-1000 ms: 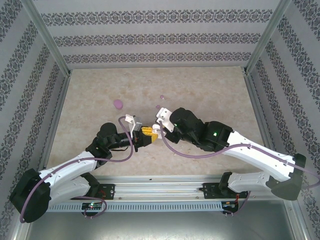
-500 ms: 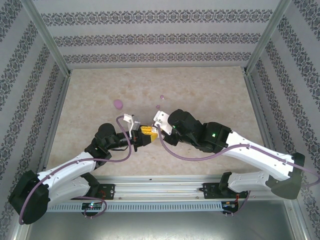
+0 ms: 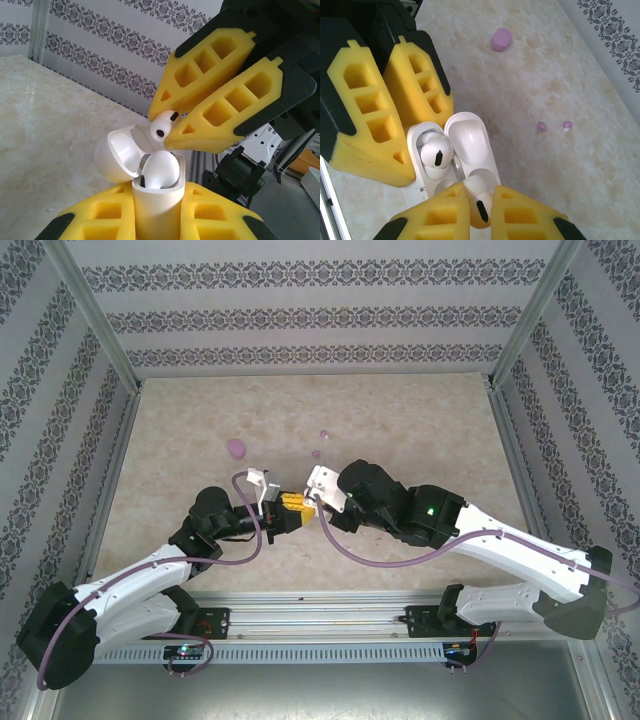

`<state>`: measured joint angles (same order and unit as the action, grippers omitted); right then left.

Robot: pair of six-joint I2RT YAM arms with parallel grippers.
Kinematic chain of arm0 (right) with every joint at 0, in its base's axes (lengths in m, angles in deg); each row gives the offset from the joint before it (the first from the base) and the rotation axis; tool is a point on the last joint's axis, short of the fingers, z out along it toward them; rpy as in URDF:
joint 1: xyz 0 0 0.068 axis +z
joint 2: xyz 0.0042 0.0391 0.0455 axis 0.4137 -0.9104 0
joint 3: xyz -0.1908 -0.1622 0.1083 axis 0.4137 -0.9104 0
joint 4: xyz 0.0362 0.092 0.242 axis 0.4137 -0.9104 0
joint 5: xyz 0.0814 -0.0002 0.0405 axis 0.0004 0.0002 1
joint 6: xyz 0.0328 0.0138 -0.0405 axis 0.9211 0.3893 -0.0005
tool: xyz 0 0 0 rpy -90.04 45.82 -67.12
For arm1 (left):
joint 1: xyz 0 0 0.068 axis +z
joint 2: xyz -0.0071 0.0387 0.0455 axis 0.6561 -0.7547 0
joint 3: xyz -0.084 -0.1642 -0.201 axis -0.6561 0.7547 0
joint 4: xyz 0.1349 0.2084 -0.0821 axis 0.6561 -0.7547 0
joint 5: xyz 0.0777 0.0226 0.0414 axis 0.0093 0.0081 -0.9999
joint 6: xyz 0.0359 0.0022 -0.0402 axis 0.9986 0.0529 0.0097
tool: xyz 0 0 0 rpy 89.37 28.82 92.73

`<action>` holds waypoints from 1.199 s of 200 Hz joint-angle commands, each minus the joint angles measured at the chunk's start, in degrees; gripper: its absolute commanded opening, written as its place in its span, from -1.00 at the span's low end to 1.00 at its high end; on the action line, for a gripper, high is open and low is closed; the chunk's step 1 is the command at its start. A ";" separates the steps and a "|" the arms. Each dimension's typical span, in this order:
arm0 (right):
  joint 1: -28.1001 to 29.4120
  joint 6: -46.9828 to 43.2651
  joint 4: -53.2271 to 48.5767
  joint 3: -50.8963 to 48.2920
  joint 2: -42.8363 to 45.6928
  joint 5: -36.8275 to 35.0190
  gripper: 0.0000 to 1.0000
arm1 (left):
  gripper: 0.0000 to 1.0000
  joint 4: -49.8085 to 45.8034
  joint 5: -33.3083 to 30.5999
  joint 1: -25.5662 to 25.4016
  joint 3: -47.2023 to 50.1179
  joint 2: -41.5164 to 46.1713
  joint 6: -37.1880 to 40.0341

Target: Insert the wireless bluetooth earbuds into the charging case

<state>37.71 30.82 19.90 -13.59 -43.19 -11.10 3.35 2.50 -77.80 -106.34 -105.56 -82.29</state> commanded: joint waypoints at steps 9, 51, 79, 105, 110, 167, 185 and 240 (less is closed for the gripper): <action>0.86 -2.53 -4.07 0.00 0.55 -0.21 -0.78 | -1.00 2.18 1.09 -0.51 -0.61 1.24 -0.97; 0.85 -3.47 -6.50 1.04 -0.10 1.33 -0.77 | -1.00 2.12 1.35 -0.47 -0.68 1.31 -1.14; 0.85 -2.74 -6.45 1.22 -0.44 4.50 -0.72 | -1.00 2.03 1.35 -0.47 -0.75 1.29 -1.20; 0.87 -1.96 -6.21 1.39 -0.65 7.63 -0.66 | -1.00 1.81 1.42 -0.49 -0.89 0.99 -1.05; 0.82 -1.86 -6.28 1.44 -0.65 8.15 -0.65 | -1.00 1.77 1.41 -0.47 -0.92 0.98 -1.00; 0.27 0.07 -7.87 3.23 -2.36 11.85 -0.44 | -1.00 2.18 1.37 -0.47 -0.71 1.03 -1.05; -0.18 0.57 -8.60 4.09 -2.98 12.68 -0.42 | -1.00 2.63 1.24 -0.47 -0.43 1.00 -1.15; -1.66 1.32 -9.85 7.40 -4.09 15.59 -0.31 | -1.00 5.05 1.36 -0.51 -0.27 -0.75 -1.71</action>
<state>35.97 30.73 11.77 -8.78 -45.96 -2.29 2.70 6.18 -77.82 -106.34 -105.71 -82.68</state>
